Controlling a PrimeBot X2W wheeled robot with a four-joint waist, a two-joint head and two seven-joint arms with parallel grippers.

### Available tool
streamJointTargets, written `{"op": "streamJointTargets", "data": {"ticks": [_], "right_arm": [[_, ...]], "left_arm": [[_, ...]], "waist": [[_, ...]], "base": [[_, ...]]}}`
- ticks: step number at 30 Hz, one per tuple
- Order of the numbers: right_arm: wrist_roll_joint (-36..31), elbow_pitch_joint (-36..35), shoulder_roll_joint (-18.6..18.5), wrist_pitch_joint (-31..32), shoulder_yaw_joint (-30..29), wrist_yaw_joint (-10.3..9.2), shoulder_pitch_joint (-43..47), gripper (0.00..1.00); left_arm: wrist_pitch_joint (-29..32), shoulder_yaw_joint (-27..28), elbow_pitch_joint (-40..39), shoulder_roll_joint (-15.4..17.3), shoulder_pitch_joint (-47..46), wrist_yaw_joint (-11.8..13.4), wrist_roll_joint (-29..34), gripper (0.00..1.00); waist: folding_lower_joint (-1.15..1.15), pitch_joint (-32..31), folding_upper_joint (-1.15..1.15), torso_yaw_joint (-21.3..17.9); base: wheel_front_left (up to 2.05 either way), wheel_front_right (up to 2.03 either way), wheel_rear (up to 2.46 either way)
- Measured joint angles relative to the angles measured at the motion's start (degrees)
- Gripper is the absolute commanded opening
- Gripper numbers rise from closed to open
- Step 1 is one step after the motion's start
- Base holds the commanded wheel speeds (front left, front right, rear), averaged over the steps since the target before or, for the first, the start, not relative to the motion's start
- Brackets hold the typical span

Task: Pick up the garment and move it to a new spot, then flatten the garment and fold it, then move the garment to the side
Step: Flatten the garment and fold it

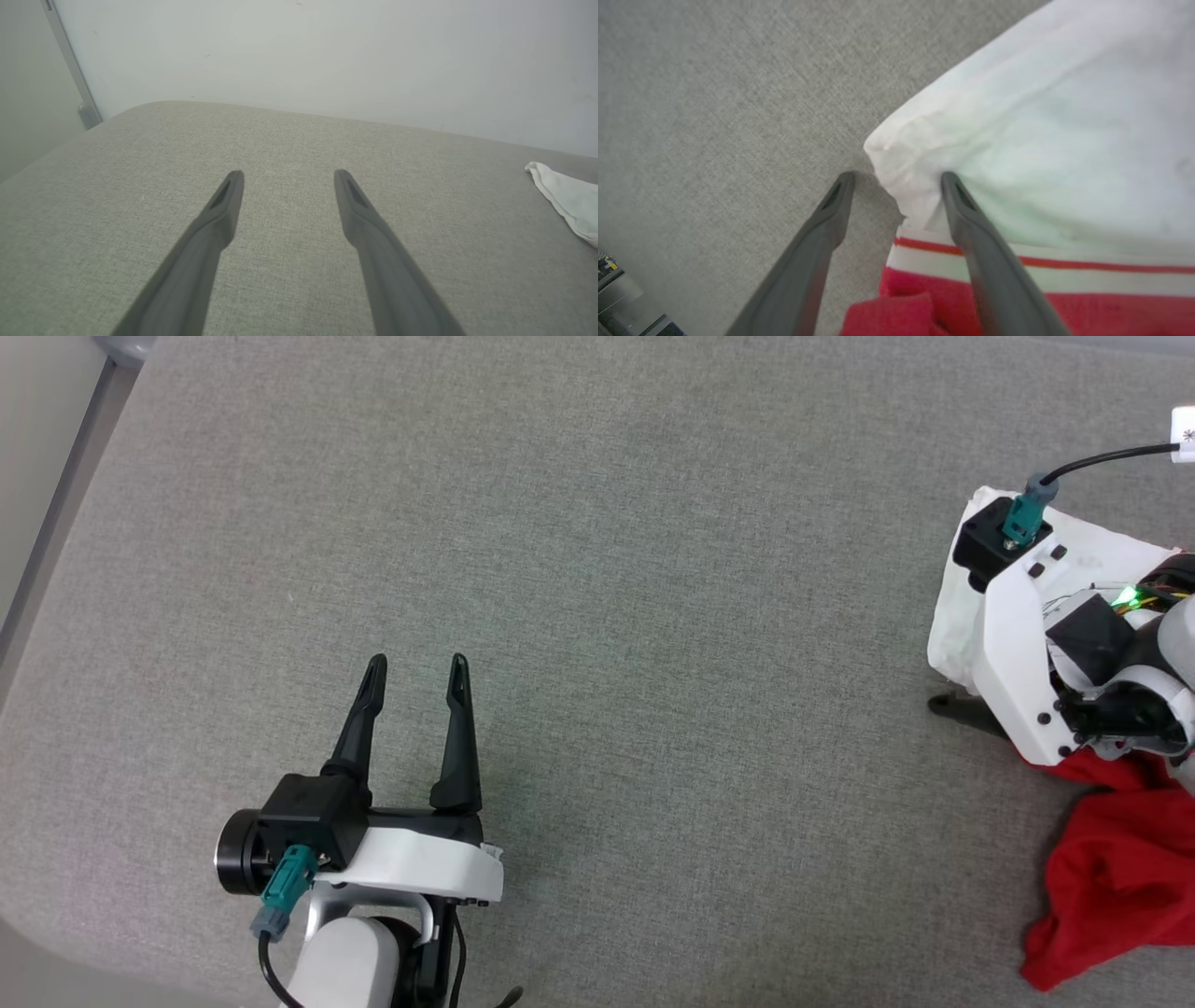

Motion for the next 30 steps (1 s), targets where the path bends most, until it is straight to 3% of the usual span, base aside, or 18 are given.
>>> {"op": "streamJointTargets", "data": {"ticks": [1,10,20,25,30], "right_arm": [[-0.38,0.10,0.00,-1.70,0.35,0.00,-0.14,0.00],[1.71,0.65,0.34,-15.91,0.21,-0.02,-3.11,0.00],[5.70,-3.96,-1.42,-25.07,-1.07,-0.03,-5.58,0.00],[5.32,-5.38,1.53,-28.21,-0.21,-0.03,-5.60,0.00],[3.71,-4.43,7.80,-31.81,2.04,-0.03,-5.58,0.00]], "left_arm": [[0.00,0.08,0.20,0.00,-0.01,0.00,0.09,1.00],[-0.01,1.18,1.51,-0.01,1.12,-0.45,1.02,1.00],[0.00,2.14,1.46,0.00,3.40,-0.74,1.49,1.00],[0.00,2.35,1.13,0.00,3.87,-0.66,1.41,1.00],[0.00,2.16,0.81,0.00,3.87,-0.59,1.01,1.00]], "waist": [[0.00,-0.19,0.00,-0.13],[0.01,-4.31,0.00,-1.88],[0.01,-8.73,0.00,-3.54],[0.00,-9.16,0.00,-2.77],[0.01,-8.70,0.00,-1.20]], "base": [[0.00,0.00,0.00],[0.00,0.00,0.00],[0.00,0.00,0.00],[0.00,0.00,0.00],[0.00,0.00,0.00]]}}
